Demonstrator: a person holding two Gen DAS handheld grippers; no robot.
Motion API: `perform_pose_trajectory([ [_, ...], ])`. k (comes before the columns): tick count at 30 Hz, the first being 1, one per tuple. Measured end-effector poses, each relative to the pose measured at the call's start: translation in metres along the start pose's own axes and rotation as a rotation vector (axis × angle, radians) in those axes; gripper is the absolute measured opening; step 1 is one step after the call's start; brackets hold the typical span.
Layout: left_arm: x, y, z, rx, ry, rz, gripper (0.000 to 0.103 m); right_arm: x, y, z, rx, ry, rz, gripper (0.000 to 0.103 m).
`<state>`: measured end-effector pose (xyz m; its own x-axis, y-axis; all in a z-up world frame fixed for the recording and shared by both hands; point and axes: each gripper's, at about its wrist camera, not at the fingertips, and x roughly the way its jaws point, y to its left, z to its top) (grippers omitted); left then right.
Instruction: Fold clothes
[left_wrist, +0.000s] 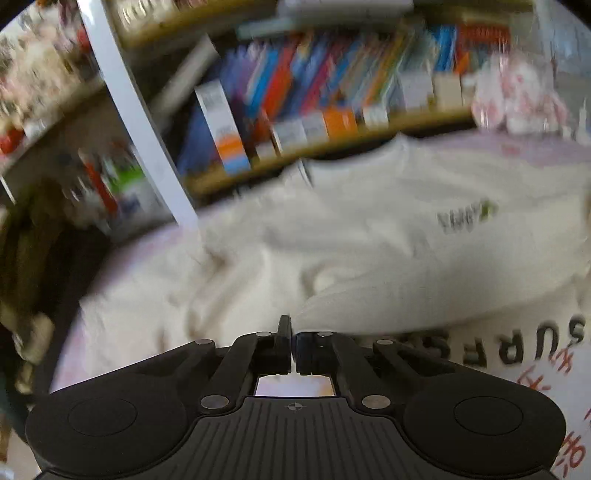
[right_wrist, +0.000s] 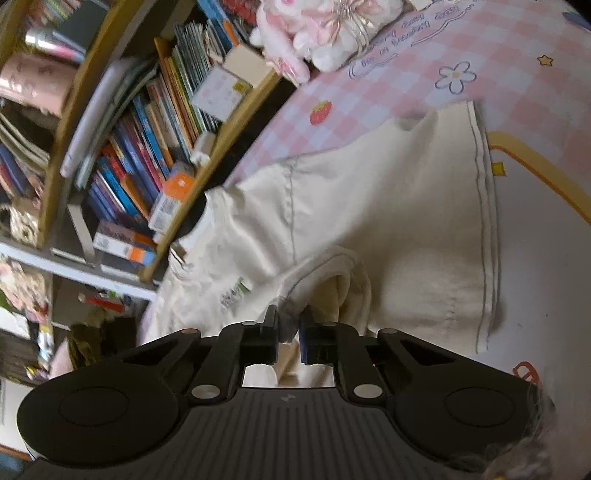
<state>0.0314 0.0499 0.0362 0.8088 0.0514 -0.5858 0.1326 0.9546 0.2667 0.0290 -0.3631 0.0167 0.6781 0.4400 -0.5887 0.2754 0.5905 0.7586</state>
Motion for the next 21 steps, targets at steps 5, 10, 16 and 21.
perform_pose_trajectory([
  [5, -0.102, 0.032, 0.025, 0.082, -0.220, -0.012, 0.001, -0.060, 0.034, 0.001, -0.030, -0.083, 0.154, 0.009],
  [10, -0.197, 0.043, -0.013, 0.222, -0.209, -0.138, 0.001, -0.139, 0.053, -0.043, -0.116, -0.068, 0.206, 0.009],
  [16, -0.215, 0.042, -0.101, 0.262, 0.098, -0.449, 0.003, -0.171, 0.018, -0.142, -0.105, 0.165, 0.030, 0.009],
  [21, -0.201, 0.038, -0.138, 0.271, 0.239, -0.545, 0.015, -0.156, -0.024, -0.203, -0.045, 0.263, -0.182, 0.009],
])
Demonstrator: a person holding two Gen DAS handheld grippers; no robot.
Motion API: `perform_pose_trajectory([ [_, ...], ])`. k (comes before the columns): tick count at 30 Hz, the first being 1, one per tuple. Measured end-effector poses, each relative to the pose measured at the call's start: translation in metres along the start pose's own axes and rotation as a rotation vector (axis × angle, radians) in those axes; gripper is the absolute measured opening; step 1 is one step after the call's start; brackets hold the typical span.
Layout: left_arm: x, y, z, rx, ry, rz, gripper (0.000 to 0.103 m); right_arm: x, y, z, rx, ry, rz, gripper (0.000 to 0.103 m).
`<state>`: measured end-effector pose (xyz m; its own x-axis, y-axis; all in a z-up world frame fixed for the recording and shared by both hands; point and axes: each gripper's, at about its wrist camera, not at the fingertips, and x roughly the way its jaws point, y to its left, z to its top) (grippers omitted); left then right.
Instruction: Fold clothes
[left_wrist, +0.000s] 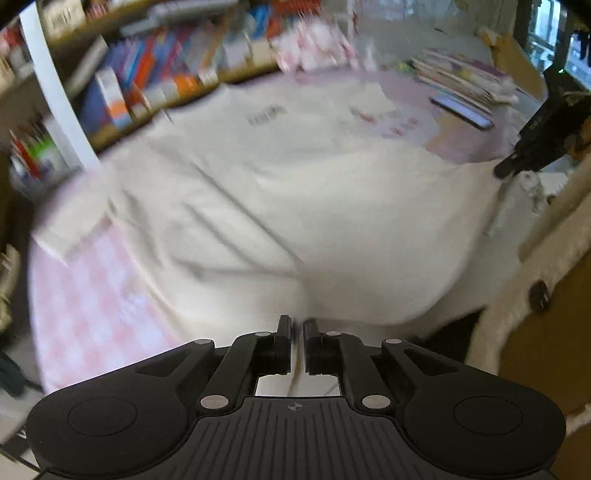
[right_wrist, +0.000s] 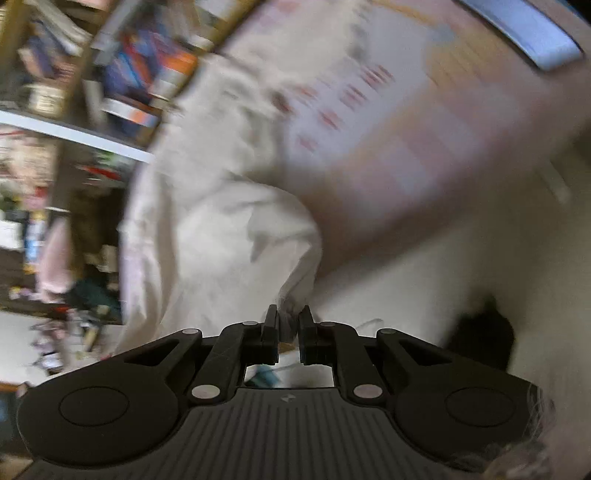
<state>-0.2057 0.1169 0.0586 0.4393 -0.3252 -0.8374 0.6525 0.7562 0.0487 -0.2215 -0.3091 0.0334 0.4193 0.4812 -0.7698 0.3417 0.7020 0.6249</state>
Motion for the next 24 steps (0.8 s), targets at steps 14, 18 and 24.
perform_pose_trajectory([
  [14, -0.016, 0.100, 0.010, -0.294, -0.300, 0.154, 0.069, -0.003, 0.028, 0.041, -0.215, -0.254, -0.174, 0.041],
  [18, 0.036, 0.137, 0.028, -0.462, -0.298, 0.226, 0.069, 0.040, 0.041, 0.096, -0.130, -0.320, -0.104, 0.042],
  [24, 0.086, 0.179, 0.037, -0.648, -0.215, 0.316, 0.069, 0.100, 0.042, 0.159, 0.068, -0.359, -0.081, 0.041],
])
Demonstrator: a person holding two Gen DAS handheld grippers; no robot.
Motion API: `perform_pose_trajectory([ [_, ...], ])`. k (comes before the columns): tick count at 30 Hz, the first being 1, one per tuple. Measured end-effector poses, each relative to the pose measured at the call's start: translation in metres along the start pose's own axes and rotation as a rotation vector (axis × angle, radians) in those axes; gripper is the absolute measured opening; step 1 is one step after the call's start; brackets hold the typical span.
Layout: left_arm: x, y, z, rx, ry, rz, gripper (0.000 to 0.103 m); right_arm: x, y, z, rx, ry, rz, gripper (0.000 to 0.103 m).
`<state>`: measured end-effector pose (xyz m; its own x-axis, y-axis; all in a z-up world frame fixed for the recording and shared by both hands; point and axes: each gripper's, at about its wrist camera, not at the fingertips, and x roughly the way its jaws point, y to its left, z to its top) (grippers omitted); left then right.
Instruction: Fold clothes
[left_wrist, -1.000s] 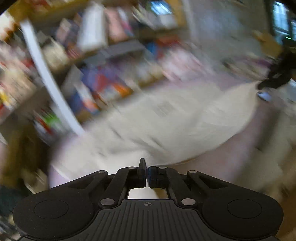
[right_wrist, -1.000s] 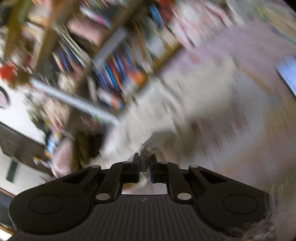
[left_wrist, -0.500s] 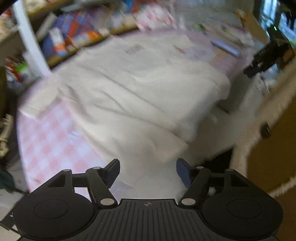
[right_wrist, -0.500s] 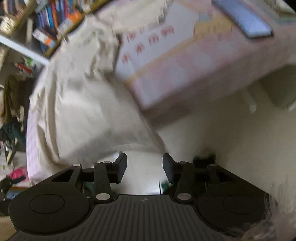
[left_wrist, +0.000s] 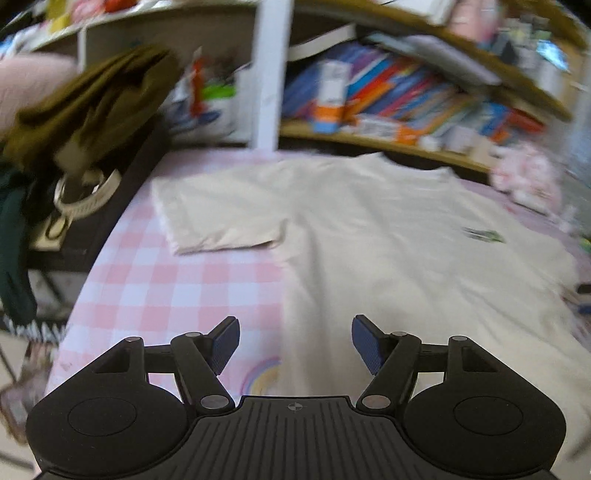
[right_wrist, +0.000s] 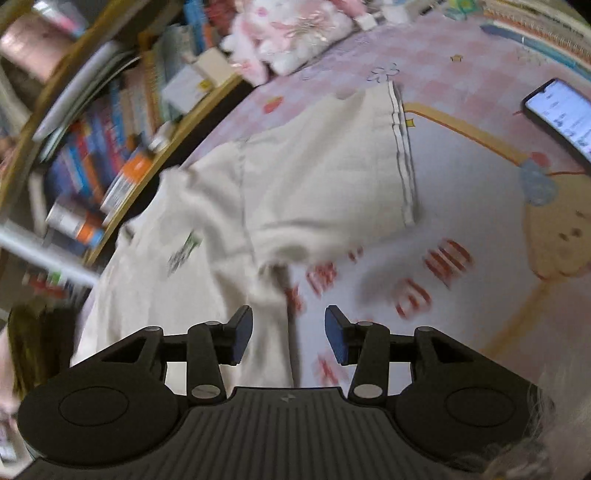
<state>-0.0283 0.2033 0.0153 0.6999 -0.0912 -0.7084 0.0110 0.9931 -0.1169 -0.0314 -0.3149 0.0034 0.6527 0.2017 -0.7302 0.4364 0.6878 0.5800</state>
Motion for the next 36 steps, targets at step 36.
perform_pose_trajectory([
  [36, 0.086, -0.004, 0.040, -0.529, 0.046, -0.079, 0.042, 0.063, 0.009, 0.093, -0.301, -0.029, -0.091, 0.043],
])
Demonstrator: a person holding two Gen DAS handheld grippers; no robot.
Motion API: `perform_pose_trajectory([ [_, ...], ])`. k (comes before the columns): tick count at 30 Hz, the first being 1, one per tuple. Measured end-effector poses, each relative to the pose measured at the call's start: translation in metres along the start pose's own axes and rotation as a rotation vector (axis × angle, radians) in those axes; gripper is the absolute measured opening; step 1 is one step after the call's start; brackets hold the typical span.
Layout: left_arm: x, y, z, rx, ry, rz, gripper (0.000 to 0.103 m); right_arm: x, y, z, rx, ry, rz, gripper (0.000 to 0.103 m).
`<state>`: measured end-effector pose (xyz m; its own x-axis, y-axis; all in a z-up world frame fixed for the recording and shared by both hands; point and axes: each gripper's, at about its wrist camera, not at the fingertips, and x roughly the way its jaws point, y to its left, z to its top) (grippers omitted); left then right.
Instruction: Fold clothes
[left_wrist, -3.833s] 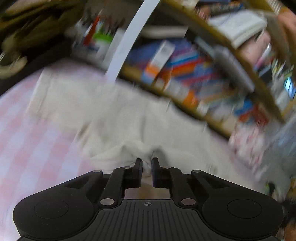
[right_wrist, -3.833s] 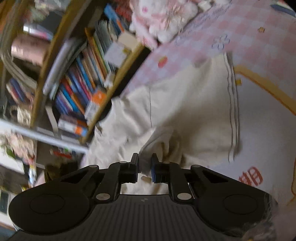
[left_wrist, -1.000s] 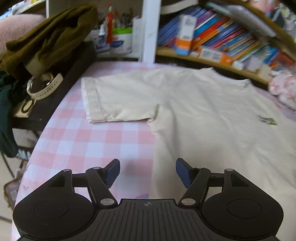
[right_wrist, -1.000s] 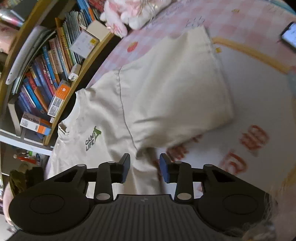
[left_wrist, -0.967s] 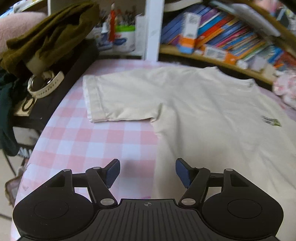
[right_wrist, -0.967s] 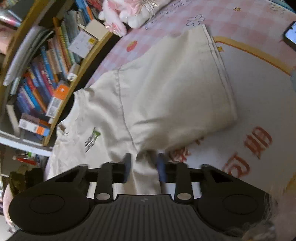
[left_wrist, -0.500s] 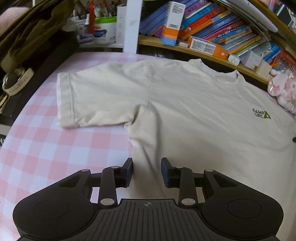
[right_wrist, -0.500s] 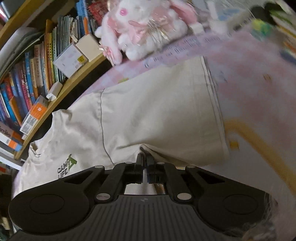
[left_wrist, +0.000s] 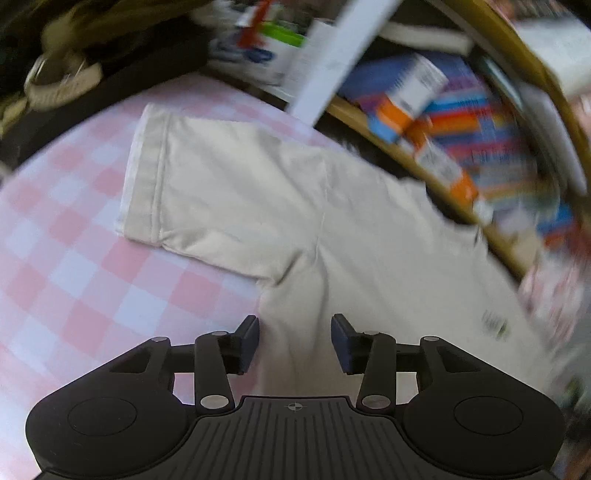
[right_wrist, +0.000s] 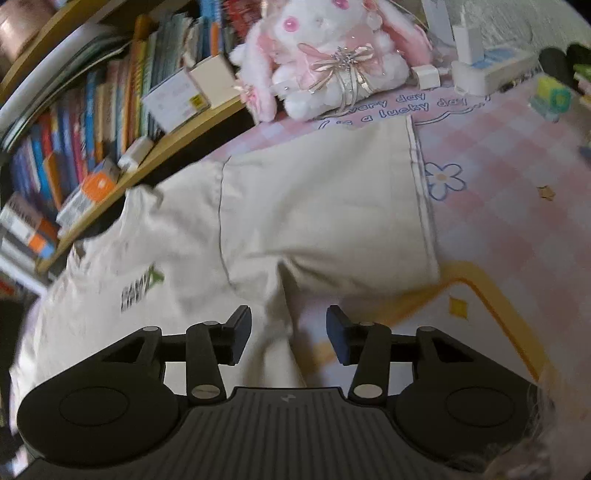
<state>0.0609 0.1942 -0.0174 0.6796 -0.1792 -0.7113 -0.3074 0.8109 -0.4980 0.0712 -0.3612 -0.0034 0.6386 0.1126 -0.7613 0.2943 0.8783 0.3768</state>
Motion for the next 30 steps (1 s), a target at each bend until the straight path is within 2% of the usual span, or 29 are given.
perform_pose_trajectory([
  [2, 0.006, 0.005, 0.004, -0.084, -0.014, -0.010, 0.038, -0.009, 0.004, -0.013, -0.047, 0.002, -0.027, 0.037],
  [4, 0.010, 0.006, 0.008, -0.108, -0.040, 0.005, 0.035, -0.017, 0.008, -0.026, -0.096, 0.003, -0.060, 0.031],
  [5, 0.012, 0.005, 0.010, -0.101, -0.048, 0.028, 0.029, -0.020, 0.008, -0.033, -0.119, -0.001, -0.078, 0.024],
  [6, 0.014, 0.003, 0.011, -0.084, -0.050, 0.055, 0.012, -0.022, 0.008, -0.039, -0.143, -0.010, -0.091, 0.019],
  [7, 0.016, 0.002, 0.013, -0.064, -0.049, 0.084, 0.005, -0.023, 0.010, -0.044, -0.167, -0.017, -0.100, 0.011],
  [9, 0.018, 0.004, 0.016, -0.057, -0.053, 0.096, 0.005, -0.025, 0.014, -0.053, -0.214, -0.030, -0.115, 0.004],
  [13, 0.020, 0.011, 0.026, -0.061, -0.070, 0.108, 0.005, -0.022, 0.022, -0.057, -0.238, -0.032, -0.111, 0.003],
  [17, 0.024, 0.007, 0.030, -0.008, -0.067, 0.118, 0.005, -0.017, 0.027, -0.054, -0.242, -0.034, -0.101, 0.003],
  [26, 0.022, 0.010, 0.028, -0.010, -0.044, 0.082, 0.009, -0.014, 0.030, -0.054, -0.268, -0.035, -0.107, 0.003],
  [29, 0.012, 0.011, 0.017, 0.014, -0.015, 0.058, 0.017, -0.019, 0.026, -0.055, -0.259, -0.029, -0.116, 0.004],
  [30, 0.006, 0.010, 0.011, 0.035, -0.009, 0.054, 0.024, -0.022, 0.023, -0.056, -0.246, -0.027, -0.114, 0.004],
])
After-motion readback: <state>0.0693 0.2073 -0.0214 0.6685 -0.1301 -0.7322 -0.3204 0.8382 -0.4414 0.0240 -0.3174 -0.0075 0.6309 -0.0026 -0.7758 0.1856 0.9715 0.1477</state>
